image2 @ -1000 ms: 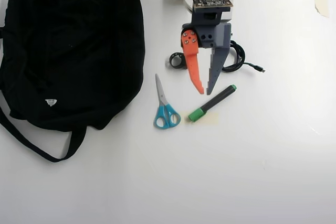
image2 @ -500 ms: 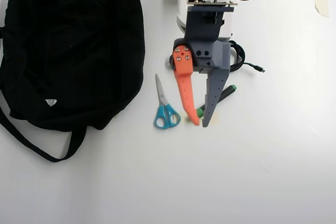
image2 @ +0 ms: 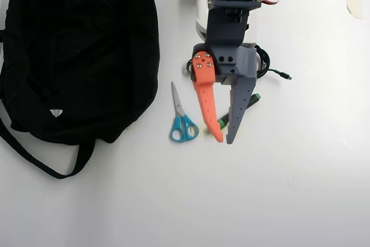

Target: Put the green marker into the black bag

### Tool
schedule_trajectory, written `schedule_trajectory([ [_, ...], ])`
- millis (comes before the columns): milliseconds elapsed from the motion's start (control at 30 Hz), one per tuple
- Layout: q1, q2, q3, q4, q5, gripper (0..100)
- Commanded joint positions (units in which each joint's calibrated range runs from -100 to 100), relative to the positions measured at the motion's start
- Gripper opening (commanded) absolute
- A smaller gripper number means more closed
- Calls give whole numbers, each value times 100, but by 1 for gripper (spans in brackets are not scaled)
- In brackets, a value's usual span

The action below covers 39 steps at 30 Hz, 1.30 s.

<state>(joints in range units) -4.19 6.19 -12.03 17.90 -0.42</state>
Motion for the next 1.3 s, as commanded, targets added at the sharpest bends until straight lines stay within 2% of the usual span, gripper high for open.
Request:
schedule_trajectory([
  [0,-37,-87,-109,-42,-16,2],
  [67,-150,-195,98,44,-16,2],
  [167,-180,-204,17,1086,-137,2],
  [200,-180,-204,-55,1491,-394,2],
  [367,-374,-204,-82,3231,-614,2],
  [567,-419,-204,-82,4187,-1547,2],
  [733,-621,-204,-91,4781,-1904,2],
  [933,-733,-195,-91,5617,-2659,2],
  [1100,-808,-121,-91,6013,-2921,2],
  [1267,-868,-79,-91,6401,-3482,2],
])
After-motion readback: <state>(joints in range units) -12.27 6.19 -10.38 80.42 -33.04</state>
